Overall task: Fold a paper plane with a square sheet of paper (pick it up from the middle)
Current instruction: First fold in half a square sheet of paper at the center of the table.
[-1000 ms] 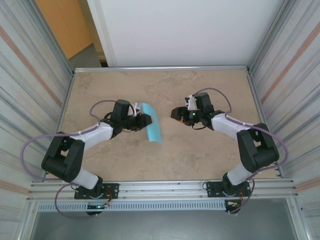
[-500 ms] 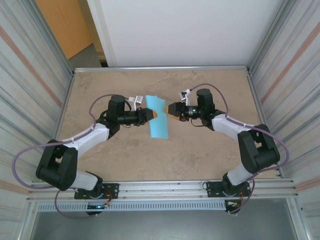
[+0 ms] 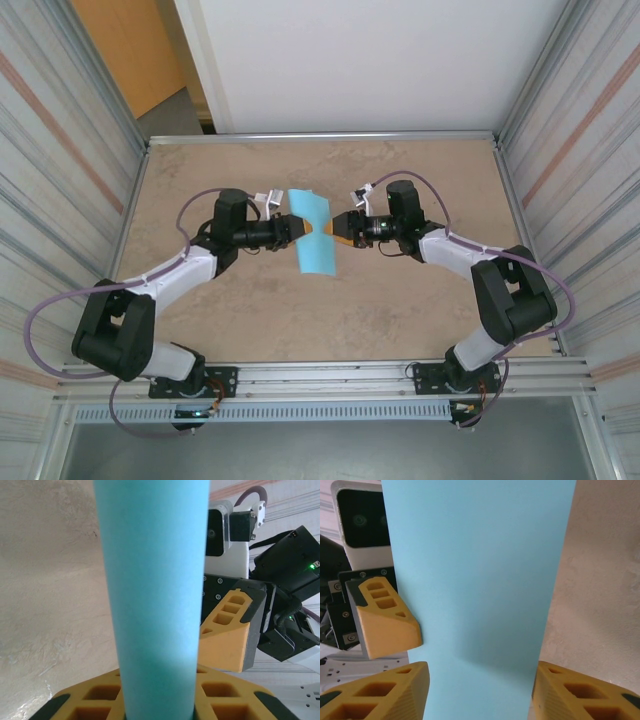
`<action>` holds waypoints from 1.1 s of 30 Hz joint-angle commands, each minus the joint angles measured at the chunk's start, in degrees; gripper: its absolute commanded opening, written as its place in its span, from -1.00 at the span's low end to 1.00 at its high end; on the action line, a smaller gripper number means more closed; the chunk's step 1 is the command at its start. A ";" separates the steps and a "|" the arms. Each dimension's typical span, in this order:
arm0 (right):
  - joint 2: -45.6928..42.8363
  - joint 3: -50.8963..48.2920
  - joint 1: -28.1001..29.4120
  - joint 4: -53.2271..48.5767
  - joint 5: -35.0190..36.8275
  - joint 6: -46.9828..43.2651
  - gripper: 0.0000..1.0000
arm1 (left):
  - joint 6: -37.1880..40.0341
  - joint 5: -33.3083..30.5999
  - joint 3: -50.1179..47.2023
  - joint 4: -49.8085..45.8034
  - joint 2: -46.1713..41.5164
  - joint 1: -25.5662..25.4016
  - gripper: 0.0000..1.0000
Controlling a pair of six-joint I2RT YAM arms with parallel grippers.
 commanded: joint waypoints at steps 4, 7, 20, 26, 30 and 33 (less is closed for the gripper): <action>-1.33 0.47 -0.61 0.76 -1.79 -0.29 -0.11 | 1.04 -0.87 0.03 -2.16 0.11 0.81 -0.50; -1.30 0.33 -0.71 0.91 -1.89 -0.27 -0.23 | 1.28 -1.23 0.11 -2.84 0.48 0.94 -0.50; 0.32 1.81 -0.74 -1.34 -1.25 0.19 -0.87 | 0.93 -1.49 0.13 -2.98 0.78 1.11 -0.47; -1.20 2.06 -1.51 -3.64 -0.46 -0.76 -1.00 | 1.09 -3.30 -0.44 -5.22 0.18 1.54 -0.04; -3.43 2.06 -3.96 -7.78 0.14 -2.46 -1.00 | 1.87 -6.90 -2.05 -7.63 -1.74 2.85 0.36; -5.53 2.93 -6.36 -13.89 0.82 -5.37 -1.00 | 2.21 -9.12 -3.65 -8.69 -3.68 4.23 0.49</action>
